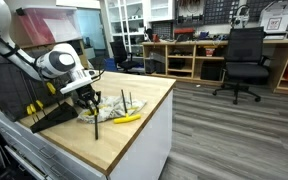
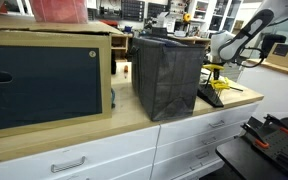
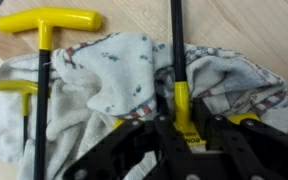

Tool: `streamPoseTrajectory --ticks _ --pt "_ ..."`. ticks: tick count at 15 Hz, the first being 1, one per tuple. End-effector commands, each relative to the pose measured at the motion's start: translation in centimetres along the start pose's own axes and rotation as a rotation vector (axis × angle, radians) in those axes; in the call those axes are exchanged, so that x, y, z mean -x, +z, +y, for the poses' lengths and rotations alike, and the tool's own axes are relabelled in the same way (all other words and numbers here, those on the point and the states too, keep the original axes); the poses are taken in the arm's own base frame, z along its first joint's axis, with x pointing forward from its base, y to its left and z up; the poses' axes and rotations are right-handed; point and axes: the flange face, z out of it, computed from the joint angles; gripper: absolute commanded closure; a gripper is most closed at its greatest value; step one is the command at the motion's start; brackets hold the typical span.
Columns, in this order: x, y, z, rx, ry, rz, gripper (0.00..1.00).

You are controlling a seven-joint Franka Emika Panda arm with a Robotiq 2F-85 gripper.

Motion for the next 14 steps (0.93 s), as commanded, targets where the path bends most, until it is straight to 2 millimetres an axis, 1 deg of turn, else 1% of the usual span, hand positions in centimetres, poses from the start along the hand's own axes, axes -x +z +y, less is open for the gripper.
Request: streamPoseTrajectory --ticks 1,2,3,4,8,10,14 --pt "-0.5 -2.1 0.0 0.002 0.026 0.044 0.99" --pt "-0.6 -2.5 0.0 0.001 0.029 0.053 1.00" --pt "-0.8 -2.8 -0.1 -0.002 0.032 0.063 0.97" --pt "-1.0 -3.0 -0.2 -0.003 0.033 0.071 0.96" --pt "-1.0 -4.3 -0.4 -0.011 0.039 0.113 0.96" --pt "-0.6 -5.0 0.0 -0.013 0.058 0.142 0.96" --pt "1.4 -7.0 2.2 -0.012 0.113 0.218 0.96"
